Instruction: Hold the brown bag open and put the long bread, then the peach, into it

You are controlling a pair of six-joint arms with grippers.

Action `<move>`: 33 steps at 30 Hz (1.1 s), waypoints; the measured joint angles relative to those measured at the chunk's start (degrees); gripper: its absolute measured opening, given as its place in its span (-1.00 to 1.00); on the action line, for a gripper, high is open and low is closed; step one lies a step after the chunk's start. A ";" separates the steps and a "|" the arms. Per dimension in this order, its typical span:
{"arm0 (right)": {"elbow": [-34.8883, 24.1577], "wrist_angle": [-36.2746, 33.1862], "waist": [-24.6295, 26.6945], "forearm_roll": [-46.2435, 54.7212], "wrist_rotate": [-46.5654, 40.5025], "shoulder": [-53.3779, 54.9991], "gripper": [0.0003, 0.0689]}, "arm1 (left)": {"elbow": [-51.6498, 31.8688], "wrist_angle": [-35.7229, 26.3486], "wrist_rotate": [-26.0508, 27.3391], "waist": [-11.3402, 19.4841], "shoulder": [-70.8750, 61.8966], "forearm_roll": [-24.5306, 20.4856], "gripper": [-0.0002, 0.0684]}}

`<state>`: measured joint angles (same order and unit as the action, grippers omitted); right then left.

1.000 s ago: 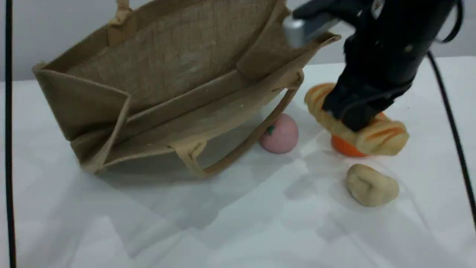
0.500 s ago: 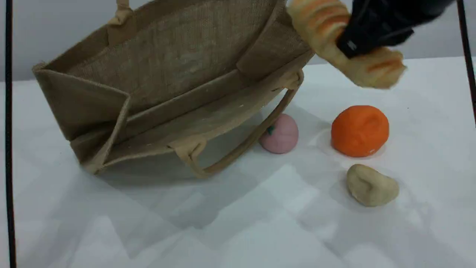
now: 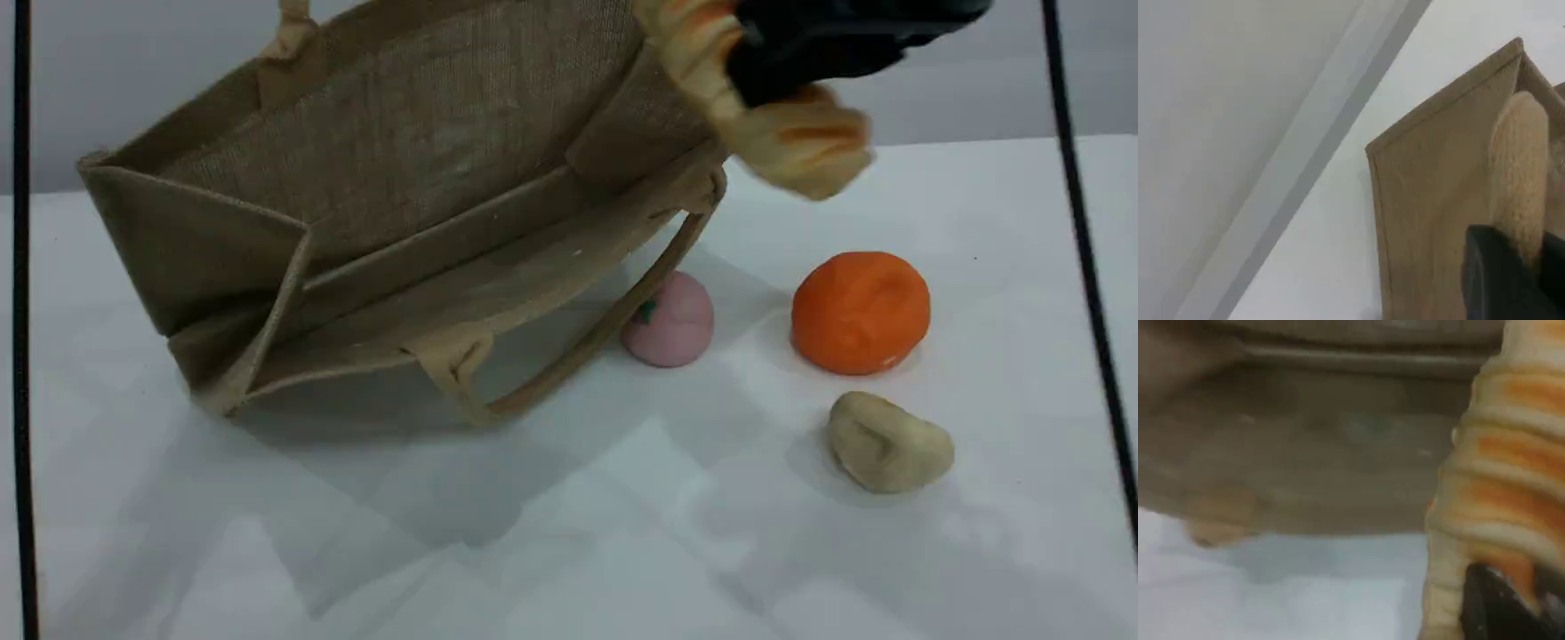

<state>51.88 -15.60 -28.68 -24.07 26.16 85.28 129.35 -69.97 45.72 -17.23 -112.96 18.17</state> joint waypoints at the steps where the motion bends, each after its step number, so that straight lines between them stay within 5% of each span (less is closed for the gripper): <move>1: 0.00 -0.02 -0.65 -2.86 1.05 0.00 -0.87 | 0.00 0.00 0.00 0.00 0.00 0.00 -0.70; 17: 8.66 -0.42 -2.36 -47.12 9.55 12.56 -0.87 | 0.00 0.00 0.26 0.00 0.00 3.00 -0.70; 33: 17.68 2.39 -2.16 -59.72 11.24 24.90 -0.87 | 0.00 0.06 0.34 0.00 0.00 4.99 -0.70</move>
<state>69.56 -13.21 -30.84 -83.79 37.41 110.17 129.35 -69.91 46.07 -17.23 -112.96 23.16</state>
